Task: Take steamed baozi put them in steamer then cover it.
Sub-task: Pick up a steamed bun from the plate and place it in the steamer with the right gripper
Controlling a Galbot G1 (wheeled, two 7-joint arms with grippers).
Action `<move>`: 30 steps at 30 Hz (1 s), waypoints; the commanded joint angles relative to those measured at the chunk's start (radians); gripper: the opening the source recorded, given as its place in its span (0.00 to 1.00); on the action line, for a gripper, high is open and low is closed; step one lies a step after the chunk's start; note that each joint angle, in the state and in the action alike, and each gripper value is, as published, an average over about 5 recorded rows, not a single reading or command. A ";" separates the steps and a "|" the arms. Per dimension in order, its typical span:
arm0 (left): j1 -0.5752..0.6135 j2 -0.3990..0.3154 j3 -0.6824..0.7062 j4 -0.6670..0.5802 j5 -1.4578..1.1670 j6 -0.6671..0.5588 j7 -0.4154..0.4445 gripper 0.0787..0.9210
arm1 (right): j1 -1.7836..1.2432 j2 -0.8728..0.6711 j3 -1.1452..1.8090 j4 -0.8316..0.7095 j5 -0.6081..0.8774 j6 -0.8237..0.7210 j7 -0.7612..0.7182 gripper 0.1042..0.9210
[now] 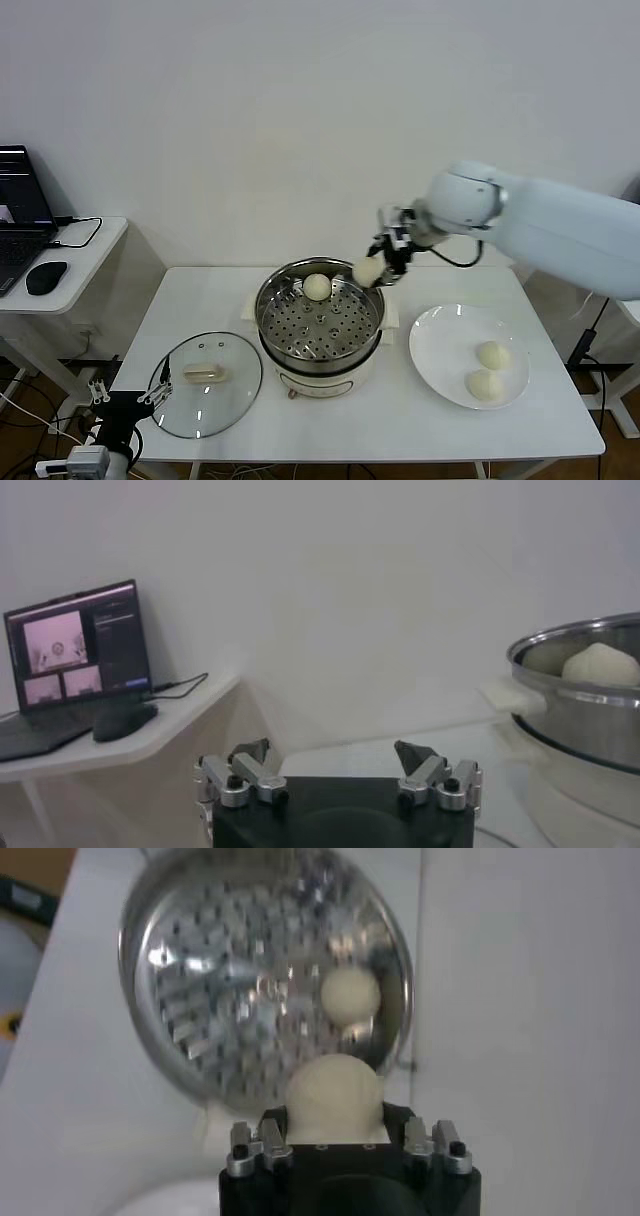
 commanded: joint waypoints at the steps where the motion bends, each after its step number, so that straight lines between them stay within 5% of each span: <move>1: 0.005 0.001 -0.025 -0.011 -0.002 0.001 0.000 0.88 | -0.085 0.298 -0.025 -0.130 0.126 -0.108 0.122 0.60; 21: 0.004 -0.011 -0.031 -0.009 -0.008 0.000 0.000 0.88 | -0.246 0.435 -0.020 -0.310 0.053 -0.125 0.162 0.60; 30: 0.001 -0.009 -0.030 -0.010 -0.008 0.000 0.000 0.88 | -0.143 0.329 0.004 -0.230 0.034 -0.120 0.061 0.84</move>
